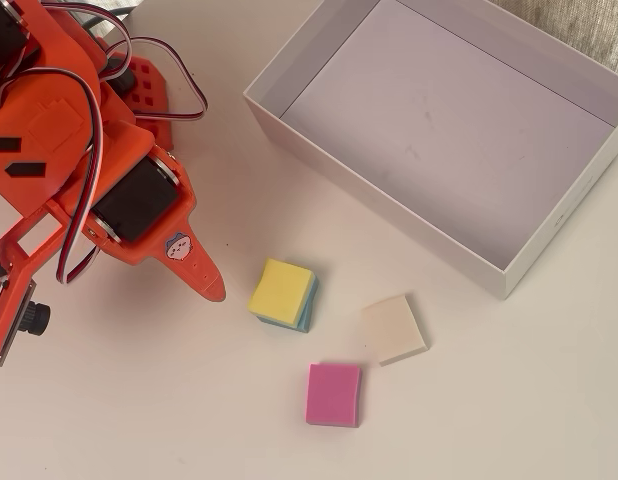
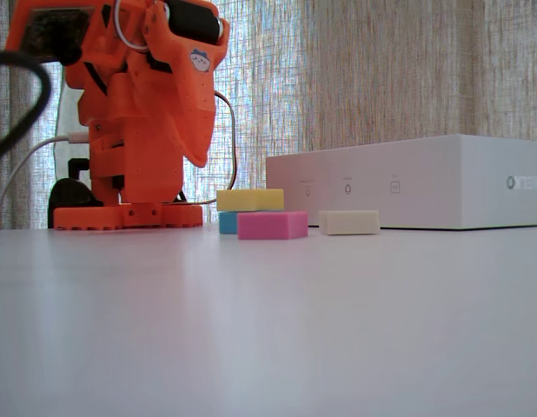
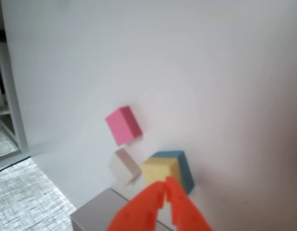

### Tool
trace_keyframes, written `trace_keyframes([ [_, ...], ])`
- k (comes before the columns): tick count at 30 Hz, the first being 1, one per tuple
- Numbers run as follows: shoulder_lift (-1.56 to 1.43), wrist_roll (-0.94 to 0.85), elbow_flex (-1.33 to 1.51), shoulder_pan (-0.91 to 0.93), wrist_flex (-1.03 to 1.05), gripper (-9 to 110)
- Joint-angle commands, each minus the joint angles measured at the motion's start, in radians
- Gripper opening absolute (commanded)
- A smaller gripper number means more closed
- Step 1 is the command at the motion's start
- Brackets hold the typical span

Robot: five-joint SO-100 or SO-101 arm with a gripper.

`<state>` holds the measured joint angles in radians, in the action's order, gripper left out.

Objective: Grasp the yellow cuboid and put it in the bin.

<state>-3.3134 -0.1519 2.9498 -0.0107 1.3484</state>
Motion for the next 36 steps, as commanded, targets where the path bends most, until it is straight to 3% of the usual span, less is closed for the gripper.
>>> trace_keyframes([
  [1, 0.005, -0.026, -0.005, -0.026, -0.017, -8],
  [11, 0.005, -0.025, -0.005, -0.021, -0.017, -8],
  [19, 0.146, -0.028, -0.087, -0.069, -0.135, 7],
  [24, 0.328, -0.086, -0.275, -0.120, -0.176, 20],
  [29, 0.569, -0.121, -0.563, -0.186, -0.170, 21],
  [36, 0.945, -0.158, -1.051, -0.291, 0.057, 19],
])
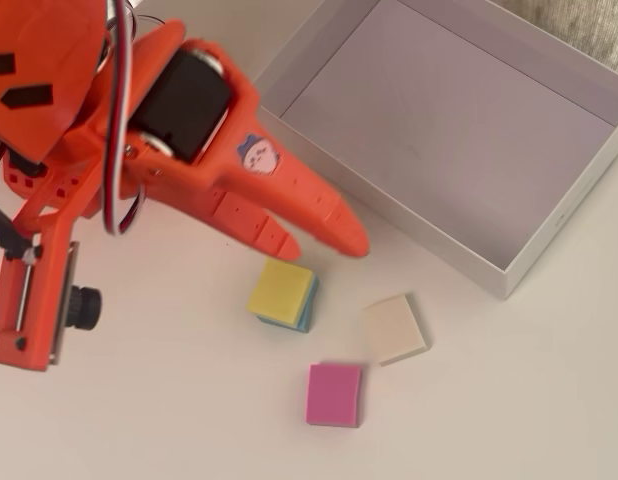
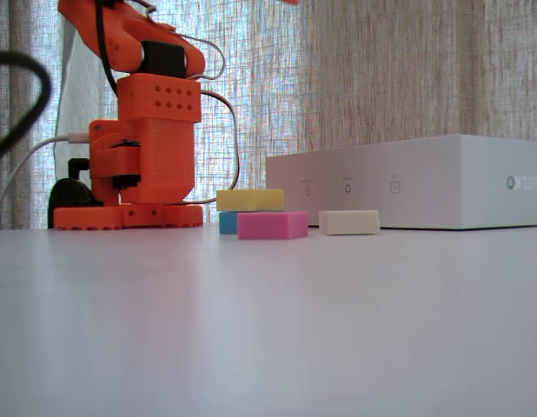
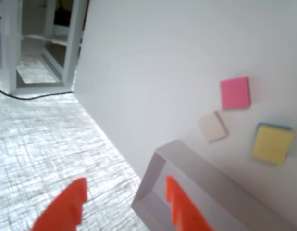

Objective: Grasp the yellow cuboid and put it in the bin.

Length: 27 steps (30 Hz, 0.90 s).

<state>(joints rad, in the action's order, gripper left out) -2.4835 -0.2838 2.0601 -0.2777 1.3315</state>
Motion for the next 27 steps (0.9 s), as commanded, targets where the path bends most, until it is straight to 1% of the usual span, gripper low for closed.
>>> trace_keyframes([
  [1, 0.155, -0.031, -0.216, -0.028, 0.098, 19],
  [3, 0.209, -0.058, -0.290, -0.031, 0.155, 19],
  [5, 0.236, -0.100, -0.298, -0.025, 0.190, 19],
  [9, 0.239, -0.201, -0.186, 0.003, 0.222, 19],
  [12, 0.241, -0.229, -0.126, 0.021, 0.242, 19],
  [19, 0.230, -0.285, 0.114, 0.092, 0.132, 19],
  [27, 0.221, -0.304, 0.239, 0.137, 0.060, 19],
])
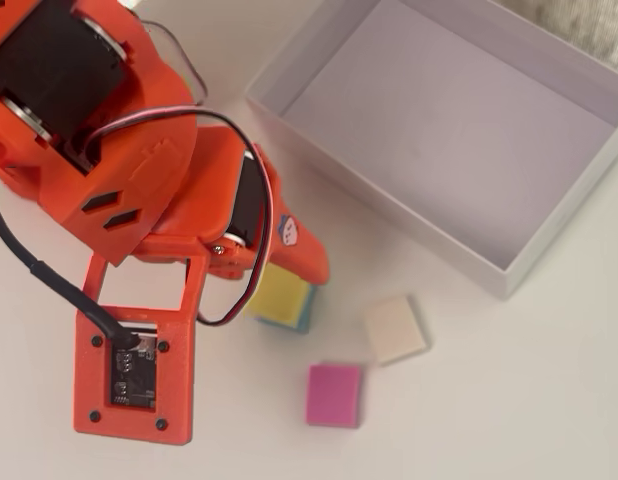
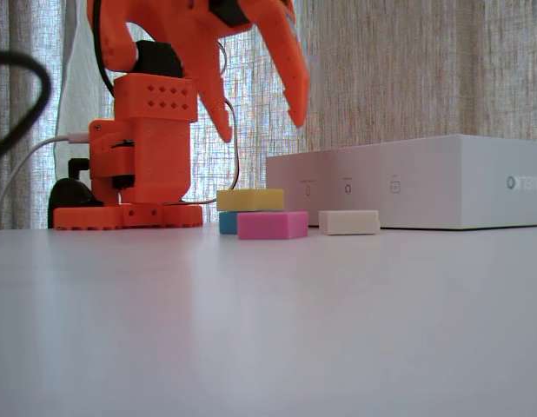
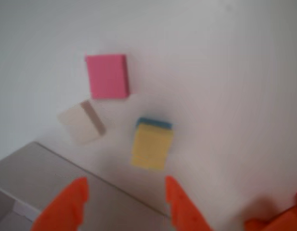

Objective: Grasp the yellow cuboid and put it in the bin.

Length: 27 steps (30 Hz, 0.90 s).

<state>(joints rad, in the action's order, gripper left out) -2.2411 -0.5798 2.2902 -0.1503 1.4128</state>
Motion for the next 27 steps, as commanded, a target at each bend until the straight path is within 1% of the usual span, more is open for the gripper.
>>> trace_keyframes([
  [1, -0.021, -0.009, 0.025, 0.014, -0.031, 19],
  [15, -0.014, -0.009, 0.144, 0.054, -0.127, 19],
  [27, 0.015, -0.009, 0.207, 0.048, -0.213, 19],
])
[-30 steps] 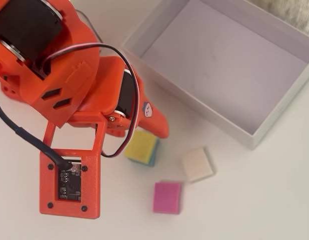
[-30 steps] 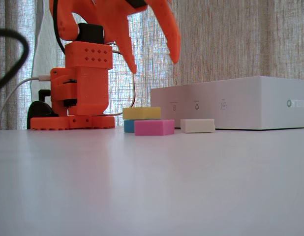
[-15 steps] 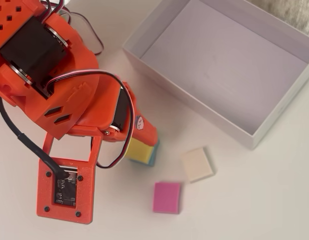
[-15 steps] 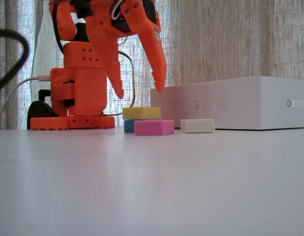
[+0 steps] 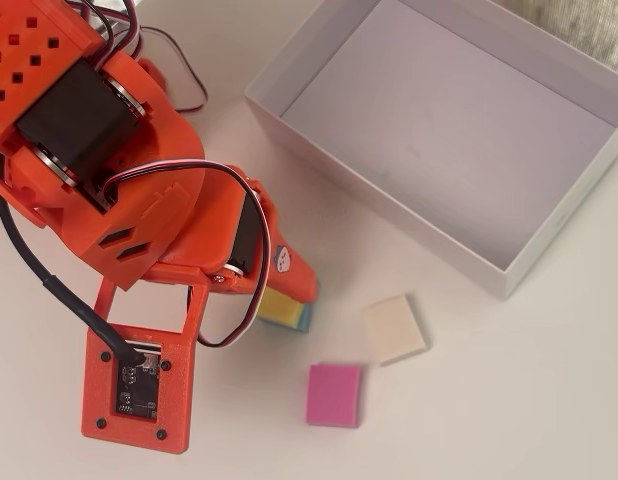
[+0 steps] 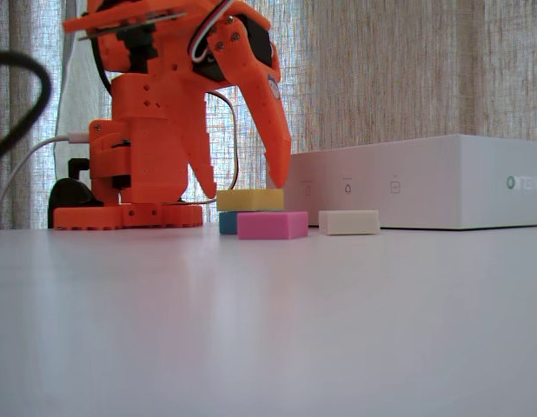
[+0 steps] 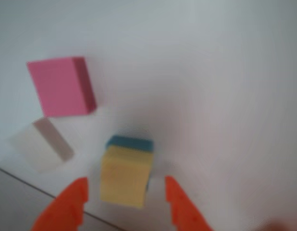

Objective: Grasp the yellow cuboid and put it in the bin.

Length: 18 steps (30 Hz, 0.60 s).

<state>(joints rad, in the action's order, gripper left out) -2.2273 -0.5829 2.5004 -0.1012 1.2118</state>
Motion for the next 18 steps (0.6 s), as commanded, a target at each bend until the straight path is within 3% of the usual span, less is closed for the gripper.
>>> trace_keyframes([
  [1, 0.002, -0.006, -0.003, -0.003, -0.012, 19],
  [18, 0.021, -0.003, 0.025, -0.009, -0.060, 13],
])
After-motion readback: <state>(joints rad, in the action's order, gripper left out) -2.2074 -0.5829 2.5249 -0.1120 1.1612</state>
